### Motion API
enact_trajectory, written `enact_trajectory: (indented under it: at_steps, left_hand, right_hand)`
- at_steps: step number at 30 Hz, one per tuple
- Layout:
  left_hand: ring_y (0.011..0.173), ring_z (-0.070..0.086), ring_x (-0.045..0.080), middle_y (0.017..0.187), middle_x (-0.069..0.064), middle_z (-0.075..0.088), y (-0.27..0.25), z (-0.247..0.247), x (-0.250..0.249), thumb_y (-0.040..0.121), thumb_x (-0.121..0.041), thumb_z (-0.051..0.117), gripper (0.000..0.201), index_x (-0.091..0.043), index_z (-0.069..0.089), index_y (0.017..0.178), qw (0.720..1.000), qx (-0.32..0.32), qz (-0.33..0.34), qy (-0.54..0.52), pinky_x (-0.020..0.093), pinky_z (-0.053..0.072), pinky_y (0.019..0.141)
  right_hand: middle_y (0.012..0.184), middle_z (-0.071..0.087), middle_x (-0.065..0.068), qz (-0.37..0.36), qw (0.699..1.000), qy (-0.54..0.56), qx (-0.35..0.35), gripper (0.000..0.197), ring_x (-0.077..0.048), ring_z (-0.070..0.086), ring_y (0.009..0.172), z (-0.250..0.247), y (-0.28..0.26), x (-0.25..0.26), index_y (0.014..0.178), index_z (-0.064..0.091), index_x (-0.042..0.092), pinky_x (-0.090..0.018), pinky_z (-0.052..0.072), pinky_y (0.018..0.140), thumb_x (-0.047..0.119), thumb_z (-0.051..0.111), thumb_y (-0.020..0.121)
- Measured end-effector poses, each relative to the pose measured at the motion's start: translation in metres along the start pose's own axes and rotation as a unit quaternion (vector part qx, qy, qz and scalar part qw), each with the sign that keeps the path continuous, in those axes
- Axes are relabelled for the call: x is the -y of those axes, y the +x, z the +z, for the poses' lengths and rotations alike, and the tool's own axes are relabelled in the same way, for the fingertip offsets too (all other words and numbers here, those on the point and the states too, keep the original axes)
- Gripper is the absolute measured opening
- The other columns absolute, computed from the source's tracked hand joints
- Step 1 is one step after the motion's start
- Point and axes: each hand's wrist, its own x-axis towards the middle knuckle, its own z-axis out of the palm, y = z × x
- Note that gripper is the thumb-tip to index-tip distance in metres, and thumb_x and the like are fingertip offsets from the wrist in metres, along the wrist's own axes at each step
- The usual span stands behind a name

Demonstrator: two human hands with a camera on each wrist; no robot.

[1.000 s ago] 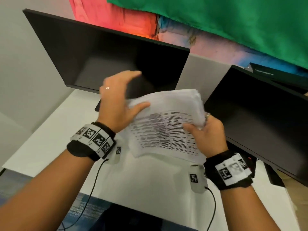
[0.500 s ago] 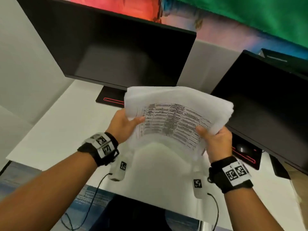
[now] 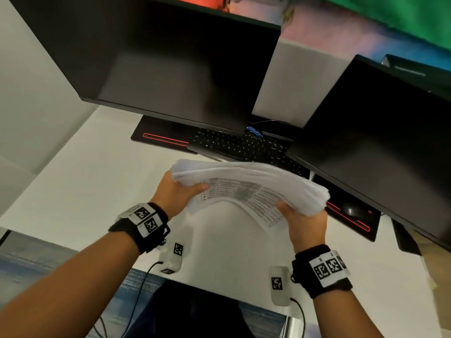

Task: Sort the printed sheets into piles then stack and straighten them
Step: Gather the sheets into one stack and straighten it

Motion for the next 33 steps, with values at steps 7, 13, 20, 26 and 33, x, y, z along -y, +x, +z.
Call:
enact_trajectory:
  at_steps: [7, 13, 20, 26, 33]
  left_hand:
    - [0.08, 0.066, 0.004, 0.098, -0.005, 0.063, -0.002, 0.009, -0.015, 0.085, -0.03, 0.071, 0.032, -0.019, 0.057, 0.111, 0.994, -0.087, 0.052, -0.049, 0.02, 0.057, 0.064]
    - [0.086, 0.063, 0.003, 0.102, -0.006, 0.062, -0.002, 0.019, -0.022, 0.09, -0.027, 0.066, 0.023, -0.02, 0.058, 0.11, 0.984, -0.15, 0.086, -0.046, 0.019, 0.054, 0.069]
    - [0.083, 0.061, -0.006, 0.103, -0.009, 0.061, 0.0, 0.019, -0.027, 0.092, -0.015, 0.065, 0.022, -0.02, 0.057, 0.113, 0.981, -0.165, 0.094, -0.034, 0.015, 0.054, 0.068]
    - [0.085, 0.06, -0.006, 0.101, -0.014, 0.06, 0.005, 0.019, -0.033, 0.091, -0.008, 0.063, 0.028, -0.023, 0.056, 0.114, 0.982, -0.156, 0.1, -0.028, 0.02, 0.056, 0.074]
    - [0.086, 0.06, 0.009, 0.092, -0.002, 0.066, 0.008, 0.017, -0.039, 0.094, -0.019, 0.062, 0.009, -0.013, 0.066, 0.099, 0.977, -0.178, 0.112, -0.034, 0.02, 0.049, 0.08]
  right_hand:
    - [0.103, 0.068, 0.002, -0.027, 0.994, 0.093, -0.046, 0.045, -0.003, 0.072, 0.083, 0.003, -0.002, 0.011, 0.121, 0.059, 0.017, -0.019, 0.057, 0.063, 0.01, 0.078, 0.08]
    - [0.102, 0.065, 0.001, -0.038, 0.989, 0.123, -0.078, 0.027, -0.009, 0.069, 0.081, 0.008, -0.002, 0.022, 0.114, 0.06, 0.025, -0.022, 0.057, 0.06, 0.014, 0.066, 0.09]
    - [0.105, 0.064, 0.001, -0.025, 0.987, 0.128, -0.09, 0.034, -0.016, 0.069, 0.087, 0.01, -0.003, 0.022, 0.122, 0.058, 0.02, -0.026, 0.057, 0.061, 0.008, 0.064, 0.09]
    - [0.109, 0.061, 0.003, -0.026, 0.985, 0.13, -0.11, 0.043, -0.013, 0.068, 0.085, 0.015, -0.005, 0.027, 0.127, 0.057, 0.023, -0.021, 0.057, 0.059, 0.005, 0.064, 0.088]
    - [0.101, 0.065, 0.01, -0.066, 0.976, 0.129, -0.164, 0.019, -0.015, 0.064, 0.091, 0.016, 0.0, 0.035, 0.106, 0.067, 0.026, -0.039, 0.061, 0.078, 0.018, 0.068, 0.089]
